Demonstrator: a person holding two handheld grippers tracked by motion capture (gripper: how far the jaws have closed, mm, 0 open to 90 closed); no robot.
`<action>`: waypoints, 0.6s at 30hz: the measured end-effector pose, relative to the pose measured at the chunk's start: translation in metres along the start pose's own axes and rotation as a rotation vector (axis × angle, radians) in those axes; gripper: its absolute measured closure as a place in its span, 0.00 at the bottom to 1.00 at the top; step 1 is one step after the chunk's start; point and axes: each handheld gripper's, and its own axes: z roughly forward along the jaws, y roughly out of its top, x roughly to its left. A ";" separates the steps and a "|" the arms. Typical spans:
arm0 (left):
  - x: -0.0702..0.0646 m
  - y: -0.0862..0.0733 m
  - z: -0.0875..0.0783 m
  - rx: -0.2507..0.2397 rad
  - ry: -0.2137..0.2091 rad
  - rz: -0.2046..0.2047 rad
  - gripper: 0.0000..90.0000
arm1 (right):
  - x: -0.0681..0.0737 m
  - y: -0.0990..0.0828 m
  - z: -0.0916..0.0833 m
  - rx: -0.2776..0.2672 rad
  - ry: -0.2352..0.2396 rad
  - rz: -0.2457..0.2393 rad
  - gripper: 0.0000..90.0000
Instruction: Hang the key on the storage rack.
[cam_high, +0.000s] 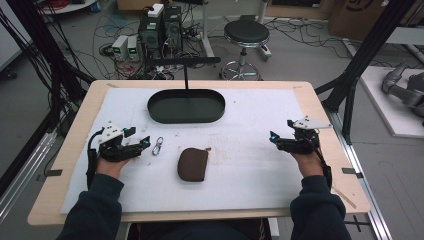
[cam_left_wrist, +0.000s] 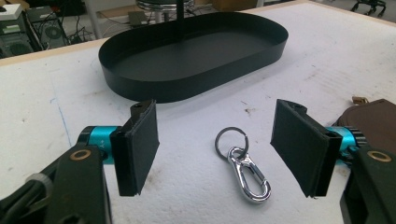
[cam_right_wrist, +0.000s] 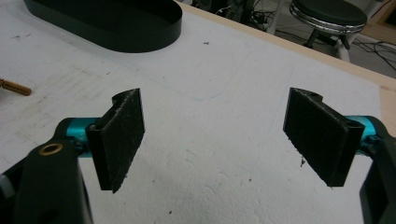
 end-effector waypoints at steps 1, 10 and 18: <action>0.000 0.000 0.001 0.006 0.002 0.000 0.35 | 0.000 0.000 0.000 -0.002 0.000 -0.003 0.23; -0.017 0.001 0.022 0.113 -0.006 0.069 0.53 | 0.000 -0.001 0.003 0.011 0.007 -0.007 0.23; -0.030 -0.003 0.044 0.212 -0.009 0.098 0.63 | -0.001 -0.002 0.001 0.018 0.000 -0.007 0.23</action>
